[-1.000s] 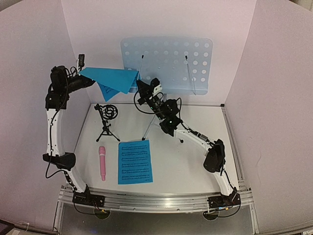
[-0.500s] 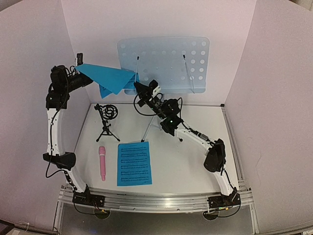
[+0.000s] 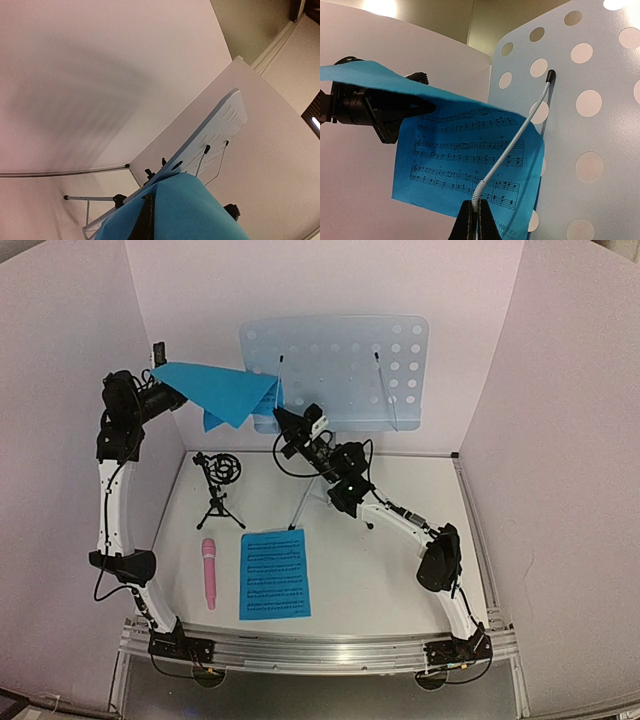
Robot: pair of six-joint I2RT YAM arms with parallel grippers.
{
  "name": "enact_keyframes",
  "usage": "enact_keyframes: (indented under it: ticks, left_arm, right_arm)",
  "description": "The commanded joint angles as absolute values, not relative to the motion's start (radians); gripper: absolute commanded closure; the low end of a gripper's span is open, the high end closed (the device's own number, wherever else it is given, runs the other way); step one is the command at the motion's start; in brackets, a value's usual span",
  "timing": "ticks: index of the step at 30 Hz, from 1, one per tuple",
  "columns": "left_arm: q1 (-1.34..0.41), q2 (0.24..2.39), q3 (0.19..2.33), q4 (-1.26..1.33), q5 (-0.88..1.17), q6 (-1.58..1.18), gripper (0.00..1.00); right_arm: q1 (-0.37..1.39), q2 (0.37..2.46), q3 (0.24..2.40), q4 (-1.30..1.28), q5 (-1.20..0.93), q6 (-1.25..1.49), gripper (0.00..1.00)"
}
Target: Set up the instrument practice props
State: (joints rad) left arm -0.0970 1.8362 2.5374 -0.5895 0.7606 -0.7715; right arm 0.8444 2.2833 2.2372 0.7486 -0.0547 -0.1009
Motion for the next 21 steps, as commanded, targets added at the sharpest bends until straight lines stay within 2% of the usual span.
enact_keyframes:
  ticks: [1, 8, 14, 21]
  left_arm:
    - [-0.061, 1.831, 2.571, -0.495, 0.742, -0.972, 1.00]
    - [-0.061, 1.826, 2.565, -0.337, 0.716, -1.063, 1.00]
    - [-0.114, 1.833, 2.516, -0.304, 0.699, -1.002, 1.00]
    - [-0.119, 1.867, 2.559, -0.244, 0.690, -0.973, 1.00]
  right_arm:
    - [0.849, 2.243, 2.252, 0.875, -0.118, -0.119, 1.00]
    - [0.850, 2.242, 2.238, 0.872, -0.122, -0.115, 1.00]
    - [0.850, 2.251, 2.261, 0.853, -0.137, -0.117, 1.00]
    - [0.848, 2.253, 2.276, 0.837, -0.147, -0.142, 1.00]
